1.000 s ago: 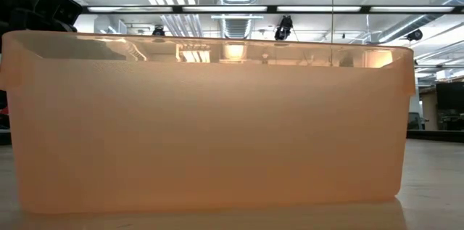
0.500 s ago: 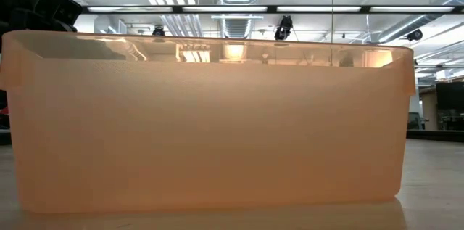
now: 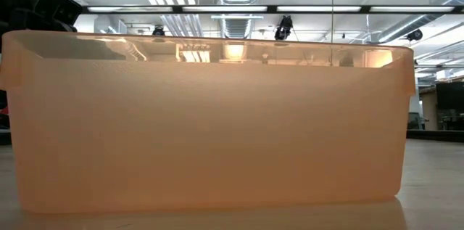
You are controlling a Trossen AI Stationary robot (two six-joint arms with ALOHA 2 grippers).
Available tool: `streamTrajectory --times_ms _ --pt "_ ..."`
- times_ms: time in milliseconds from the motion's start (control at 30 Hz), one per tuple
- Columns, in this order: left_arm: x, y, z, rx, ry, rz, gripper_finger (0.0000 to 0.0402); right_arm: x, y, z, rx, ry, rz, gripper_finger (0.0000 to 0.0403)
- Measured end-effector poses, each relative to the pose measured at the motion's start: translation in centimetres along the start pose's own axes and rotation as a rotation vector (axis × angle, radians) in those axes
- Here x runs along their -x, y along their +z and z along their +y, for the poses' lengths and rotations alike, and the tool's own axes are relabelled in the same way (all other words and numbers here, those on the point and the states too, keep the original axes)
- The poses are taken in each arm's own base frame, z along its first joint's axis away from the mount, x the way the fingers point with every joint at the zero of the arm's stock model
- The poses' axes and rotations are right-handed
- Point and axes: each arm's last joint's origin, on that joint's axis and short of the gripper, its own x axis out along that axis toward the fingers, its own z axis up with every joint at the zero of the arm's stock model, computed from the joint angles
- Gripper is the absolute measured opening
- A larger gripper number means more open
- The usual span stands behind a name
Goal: Pick and place pill bottles into a basket
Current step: Put the pill bottle into the bin
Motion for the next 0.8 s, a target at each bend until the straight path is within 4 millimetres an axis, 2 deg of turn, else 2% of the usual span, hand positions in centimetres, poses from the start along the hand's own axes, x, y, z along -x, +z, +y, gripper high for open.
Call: streamTrajectory --times_ms 433,800 --pt "0.0 0.0 0.0 0.000 0.000 0.000 0.0224 -3.1 0.0 1.1 0.080 -0.066 0.030 0.0219" --pt "0.0 0.0 0.0 0.000 0.000 -0.001 0.0224 -5.5 -1.0 0.0 0.064 -0.048 0.007 0.0219"
